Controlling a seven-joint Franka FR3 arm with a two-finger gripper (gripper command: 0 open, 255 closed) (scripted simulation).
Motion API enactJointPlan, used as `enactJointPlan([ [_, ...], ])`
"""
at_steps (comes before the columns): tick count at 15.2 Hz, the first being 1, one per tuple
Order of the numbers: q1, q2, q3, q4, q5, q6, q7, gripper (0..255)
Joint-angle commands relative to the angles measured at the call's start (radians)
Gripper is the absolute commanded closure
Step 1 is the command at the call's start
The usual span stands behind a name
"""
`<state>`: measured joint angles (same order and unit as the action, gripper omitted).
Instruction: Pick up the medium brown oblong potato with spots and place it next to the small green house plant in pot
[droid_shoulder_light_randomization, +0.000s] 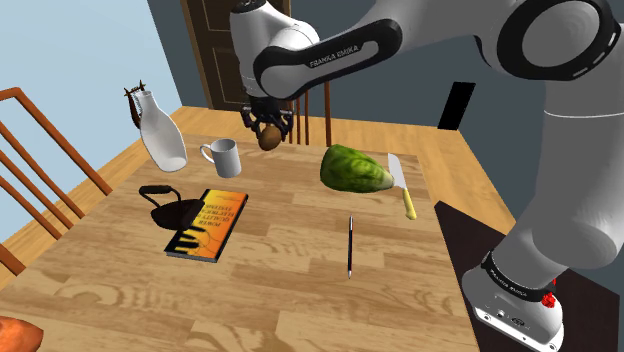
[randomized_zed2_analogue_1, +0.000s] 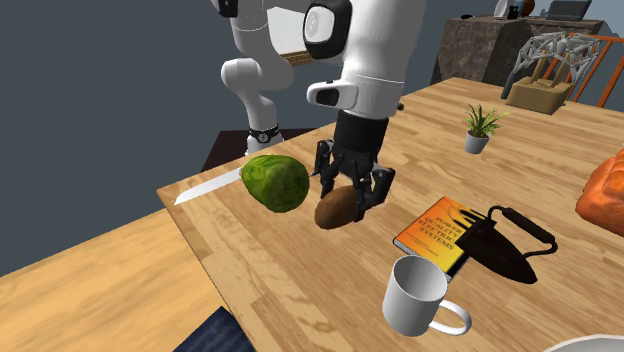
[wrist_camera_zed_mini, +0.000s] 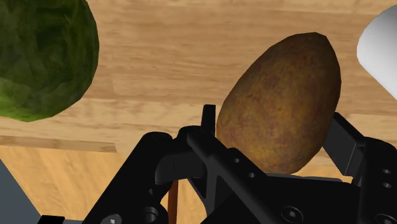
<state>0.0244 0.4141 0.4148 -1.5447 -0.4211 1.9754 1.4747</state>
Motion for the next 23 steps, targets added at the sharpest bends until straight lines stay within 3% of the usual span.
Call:
enactJointPlan([
  [1,0.001,-0.005,0.002,0.02,0.005,-0.024,-0.008,255],
  [22,0.034,-0.003,0.013,0.302,0.026,-0.294,-0.079,255],
  [23,0.034,-0.035,0.02,0.257,0.035,-0.283,-0.062,255],
])
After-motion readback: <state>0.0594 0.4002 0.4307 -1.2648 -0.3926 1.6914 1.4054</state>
